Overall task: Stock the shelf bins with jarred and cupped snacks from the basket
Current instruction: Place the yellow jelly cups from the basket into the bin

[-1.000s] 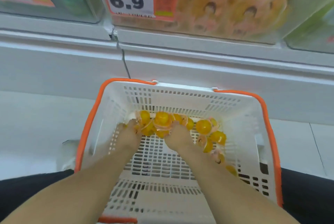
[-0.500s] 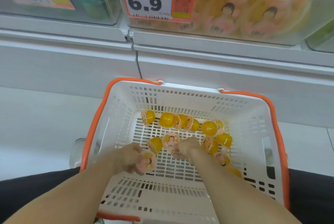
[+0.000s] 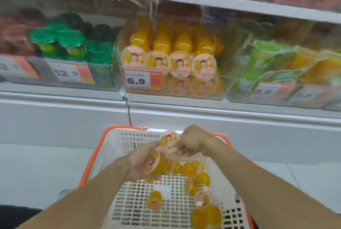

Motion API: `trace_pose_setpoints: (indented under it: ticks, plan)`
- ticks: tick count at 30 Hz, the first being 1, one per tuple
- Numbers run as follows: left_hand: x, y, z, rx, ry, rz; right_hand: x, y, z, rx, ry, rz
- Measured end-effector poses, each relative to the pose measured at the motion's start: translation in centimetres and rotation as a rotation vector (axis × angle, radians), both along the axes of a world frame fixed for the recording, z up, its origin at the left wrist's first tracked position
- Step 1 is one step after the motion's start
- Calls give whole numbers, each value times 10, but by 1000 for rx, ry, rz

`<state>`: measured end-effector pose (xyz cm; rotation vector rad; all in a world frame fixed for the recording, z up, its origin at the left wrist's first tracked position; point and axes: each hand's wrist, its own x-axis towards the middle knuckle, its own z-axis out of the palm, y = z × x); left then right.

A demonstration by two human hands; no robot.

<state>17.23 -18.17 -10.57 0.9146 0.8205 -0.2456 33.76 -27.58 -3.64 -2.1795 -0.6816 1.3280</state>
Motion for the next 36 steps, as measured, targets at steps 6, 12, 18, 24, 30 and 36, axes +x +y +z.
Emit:
trace_pose_setpoints:
  ticks: [6, 12, 18, 24, 30, 36]
  plan:
    - [27, 18, 109, 327, -106, -136, 16, -2, 82, 128, 226, 13]
    - [37, 35, 174, 454, -176, -202, 34, -10, 134, 236, 337, 145]
    - [38, 36, 197, 387, -306, -300, 43, -15, 170, 495, -57, 164]
    - [65, 18, 205, 347, -379, -104, 61, -12, 193, 582, -423, 191]
    - [74, 14, 198, 171, -368, 60, 104, -2, 194, 658, -1063, -152]
    - [69, 9, 190, 141, -315, 80, 111, 26, 170, 443, -1363, -175]
